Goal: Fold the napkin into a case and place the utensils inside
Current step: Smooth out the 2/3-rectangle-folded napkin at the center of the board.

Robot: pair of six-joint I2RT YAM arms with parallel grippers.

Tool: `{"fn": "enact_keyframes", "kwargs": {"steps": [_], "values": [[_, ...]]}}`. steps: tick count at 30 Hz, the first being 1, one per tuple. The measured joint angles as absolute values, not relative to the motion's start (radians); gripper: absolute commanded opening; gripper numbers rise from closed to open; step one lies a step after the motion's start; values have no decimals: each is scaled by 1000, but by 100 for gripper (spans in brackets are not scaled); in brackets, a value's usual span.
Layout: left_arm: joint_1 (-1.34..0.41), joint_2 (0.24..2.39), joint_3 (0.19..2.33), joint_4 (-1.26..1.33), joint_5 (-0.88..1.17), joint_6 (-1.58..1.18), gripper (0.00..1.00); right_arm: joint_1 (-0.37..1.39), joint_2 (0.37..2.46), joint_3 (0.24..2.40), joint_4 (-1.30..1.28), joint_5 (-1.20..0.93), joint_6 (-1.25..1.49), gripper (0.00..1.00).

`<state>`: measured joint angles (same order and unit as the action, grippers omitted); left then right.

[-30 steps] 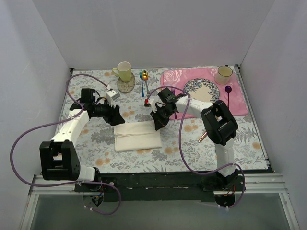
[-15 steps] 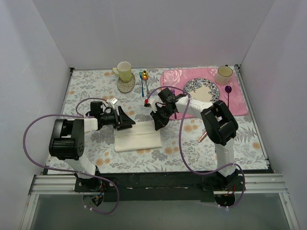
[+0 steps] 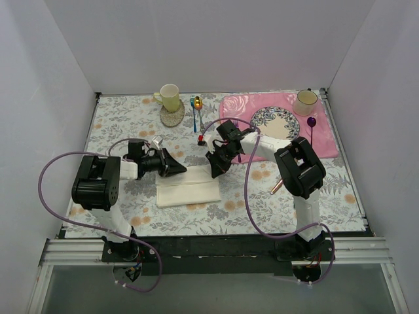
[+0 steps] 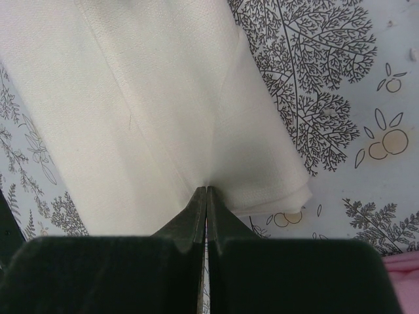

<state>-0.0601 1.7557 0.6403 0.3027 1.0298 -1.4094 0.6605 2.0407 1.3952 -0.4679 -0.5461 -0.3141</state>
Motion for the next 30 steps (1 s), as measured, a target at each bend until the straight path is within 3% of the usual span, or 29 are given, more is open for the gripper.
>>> {"fn": "enact_keyframes", "kwargs": {"steps": [10, 28, 30], "values": [[-263, 1821, 775, 532, 895, -1614, 0, 656, 2032, 1375, -442, -558, -308, 1], [-318, 1993, 834, 447, 767, -1539, 0, 656, 2030, 1370, -432, -559, -287, 1], [-318, 1993, 834, 448, 768, -1525, 0, 656, 2030, 1371, -434, -559, -287, 7]]}}
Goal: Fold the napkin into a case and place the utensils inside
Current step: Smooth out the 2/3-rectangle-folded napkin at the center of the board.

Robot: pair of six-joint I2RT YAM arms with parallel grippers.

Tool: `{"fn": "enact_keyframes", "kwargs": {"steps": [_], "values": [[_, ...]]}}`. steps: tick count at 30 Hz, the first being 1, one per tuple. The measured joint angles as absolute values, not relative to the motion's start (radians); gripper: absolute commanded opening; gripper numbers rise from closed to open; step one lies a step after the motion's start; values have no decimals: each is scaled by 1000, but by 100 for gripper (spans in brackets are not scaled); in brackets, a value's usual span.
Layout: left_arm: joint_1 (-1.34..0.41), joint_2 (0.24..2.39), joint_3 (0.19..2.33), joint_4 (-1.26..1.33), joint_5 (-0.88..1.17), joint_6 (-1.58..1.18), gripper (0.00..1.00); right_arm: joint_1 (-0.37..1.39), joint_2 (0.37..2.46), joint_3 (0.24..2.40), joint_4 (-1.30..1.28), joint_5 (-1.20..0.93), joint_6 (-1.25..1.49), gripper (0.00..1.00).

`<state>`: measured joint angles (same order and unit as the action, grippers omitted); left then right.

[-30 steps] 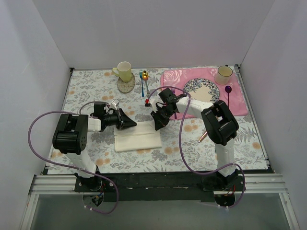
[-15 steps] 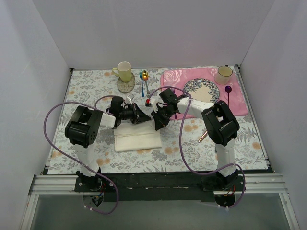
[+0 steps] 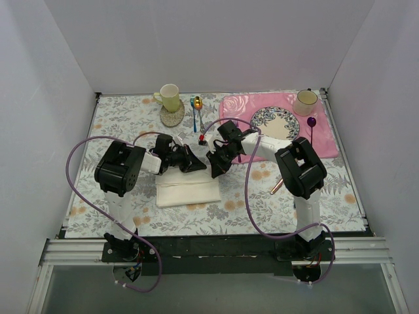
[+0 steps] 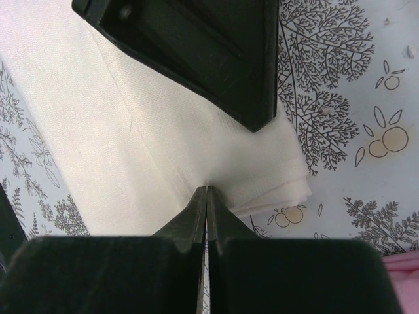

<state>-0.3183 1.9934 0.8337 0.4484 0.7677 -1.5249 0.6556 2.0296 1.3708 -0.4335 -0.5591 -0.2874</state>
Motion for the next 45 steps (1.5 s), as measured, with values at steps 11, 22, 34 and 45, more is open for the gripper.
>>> {"fn": "enact_keyframes", "kwargs": {"steps": [11, 22, 34, 45], "values": [[-318, 1993, 838, 444, 769, -1480, 0, 615, 2001, 1420, -468, -690, -162, 61], [-318, 1993, 840, 441, 771, -1462, 0, 604, 1993, 1469, -383, -632, -6, 18], [-318, 1993, 847, 427, 770, -1455, 0, 647, 2057, 1394, -363, -501, -28, 10], [-318, 1993, 847, 427, 770, -1454, 0, 639, 2027, 1460, -413, -503, -30, 15]]}}
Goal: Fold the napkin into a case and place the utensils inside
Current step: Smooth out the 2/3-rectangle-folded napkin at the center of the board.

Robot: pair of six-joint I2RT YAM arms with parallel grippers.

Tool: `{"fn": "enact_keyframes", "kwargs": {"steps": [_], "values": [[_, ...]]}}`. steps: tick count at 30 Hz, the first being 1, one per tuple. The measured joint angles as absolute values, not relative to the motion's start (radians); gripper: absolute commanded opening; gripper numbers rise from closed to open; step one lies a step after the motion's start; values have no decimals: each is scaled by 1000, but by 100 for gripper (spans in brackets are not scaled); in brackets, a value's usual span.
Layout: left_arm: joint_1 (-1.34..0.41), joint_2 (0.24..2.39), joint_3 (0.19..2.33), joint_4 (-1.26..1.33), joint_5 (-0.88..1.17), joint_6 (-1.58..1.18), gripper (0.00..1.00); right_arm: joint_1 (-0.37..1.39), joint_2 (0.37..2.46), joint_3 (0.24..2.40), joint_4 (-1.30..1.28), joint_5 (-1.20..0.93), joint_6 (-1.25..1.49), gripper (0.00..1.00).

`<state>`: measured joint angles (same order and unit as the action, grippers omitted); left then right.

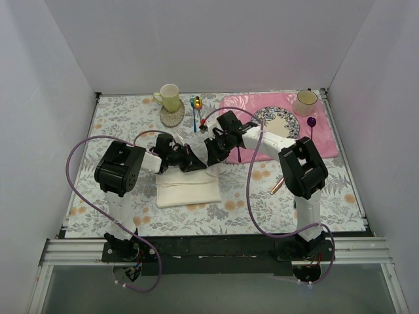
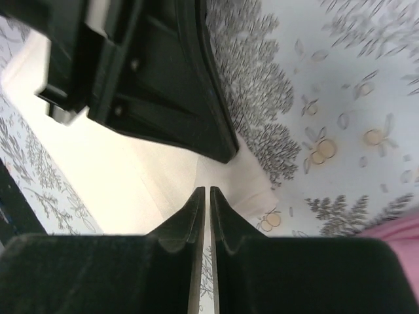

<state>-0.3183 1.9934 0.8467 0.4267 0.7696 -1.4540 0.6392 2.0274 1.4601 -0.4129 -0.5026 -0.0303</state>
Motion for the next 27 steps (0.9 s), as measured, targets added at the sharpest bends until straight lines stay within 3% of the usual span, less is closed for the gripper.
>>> {"fn": "enact_keyframes", "kwargs": {"steps": [16, 27], "values": [[-321, 1993, 849, 421, 769, -1454, 0, 636, 2041, 1406, -382, -386, -68, 11], [-321, 1993, 851, 418, 768, -1446, 0, 637, 2038, 1495, -464, -392, -130, 31]]}}
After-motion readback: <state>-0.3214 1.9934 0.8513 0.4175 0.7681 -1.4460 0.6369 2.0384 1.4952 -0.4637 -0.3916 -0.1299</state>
